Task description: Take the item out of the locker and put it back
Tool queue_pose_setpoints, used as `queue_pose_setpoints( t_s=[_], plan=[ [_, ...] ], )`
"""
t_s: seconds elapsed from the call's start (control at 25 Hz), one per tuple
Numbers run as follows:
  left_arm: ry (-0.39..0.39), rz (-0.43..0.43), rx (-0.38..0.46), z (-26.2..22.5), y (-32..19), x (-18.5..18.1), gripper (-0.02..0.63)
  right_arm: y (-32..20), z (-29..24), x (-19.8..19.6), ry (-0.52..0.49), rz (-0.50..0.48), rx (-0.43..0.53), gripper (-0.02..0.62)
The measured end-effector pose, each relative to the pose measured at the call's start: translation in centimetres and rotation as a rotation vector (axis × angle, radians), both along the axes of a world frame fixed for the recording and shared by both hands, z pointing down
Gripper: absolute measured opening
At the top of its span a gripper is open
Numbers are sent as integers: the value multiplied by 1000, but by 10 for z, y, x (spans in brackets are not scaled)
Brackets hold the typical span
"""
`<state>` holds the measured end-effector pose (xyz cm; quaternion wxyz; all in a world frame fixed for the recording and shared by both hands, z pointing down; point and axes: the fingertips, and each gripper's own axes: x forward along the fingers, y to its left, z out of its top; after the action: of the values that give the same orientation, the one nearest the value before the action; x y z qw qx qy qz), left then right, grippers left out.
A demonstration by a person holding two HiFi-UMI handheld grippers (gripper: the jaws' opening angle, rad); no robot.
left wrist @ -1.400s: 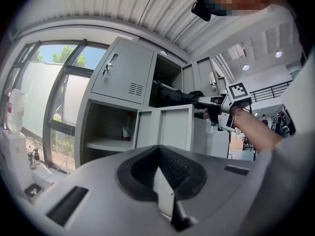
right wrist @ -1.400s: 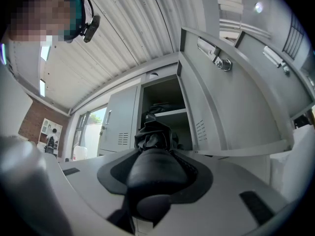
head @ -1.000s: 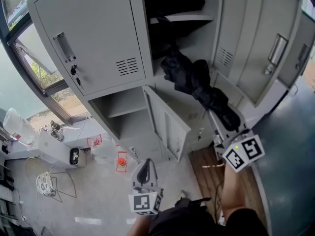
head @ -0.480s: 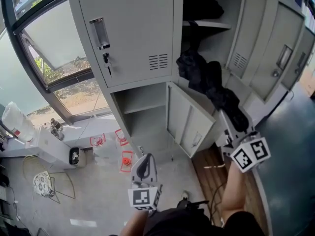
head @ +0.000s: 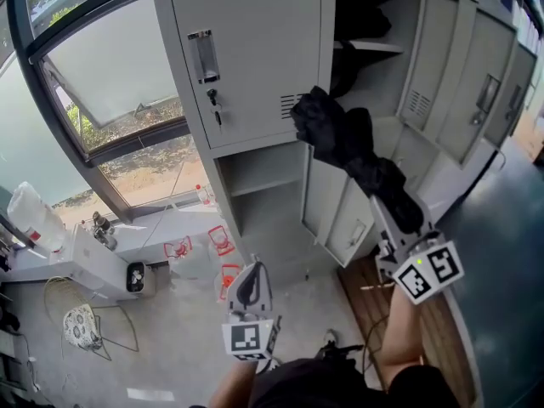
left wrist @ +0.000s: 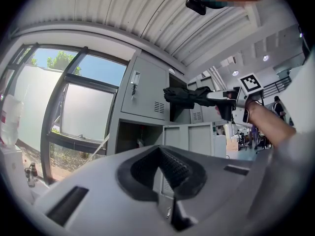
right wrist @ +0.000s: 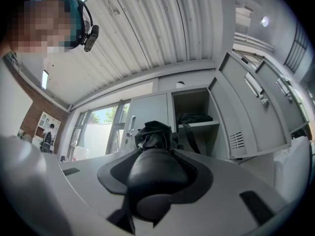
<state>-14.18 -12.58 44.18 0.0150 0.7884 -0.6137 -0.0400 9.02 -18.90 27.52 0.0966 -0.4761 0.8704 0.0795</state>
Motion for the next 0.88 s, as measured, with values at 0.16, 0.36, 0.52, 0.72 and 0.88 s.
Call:
queue_pose_setpoints(
  t_s=[0.16, 0.36, 0.52, 0.72, 0.88],
  plan=[
    [3, 0, 8, 1, 10, -17, -9, 19, 4, -20, -4, -12, 9, 170],
    [10, 4, 7, 5, 22, -34, -9, 40, 18, -45, -8, -35, -3, 170],
    [5, 13, 11, 7, 28, -46, -8, 50, 35, -64, -11, -45, -28, 170],
    [6, 31, 18, 7, 39, -56, -8, 60, 56, -84, -13, -45, -56, 170],
    [14, 29, 19, 8, 47, -68, -9, 68, 72, -101, -3, -55, -81, 170]
  ],
)
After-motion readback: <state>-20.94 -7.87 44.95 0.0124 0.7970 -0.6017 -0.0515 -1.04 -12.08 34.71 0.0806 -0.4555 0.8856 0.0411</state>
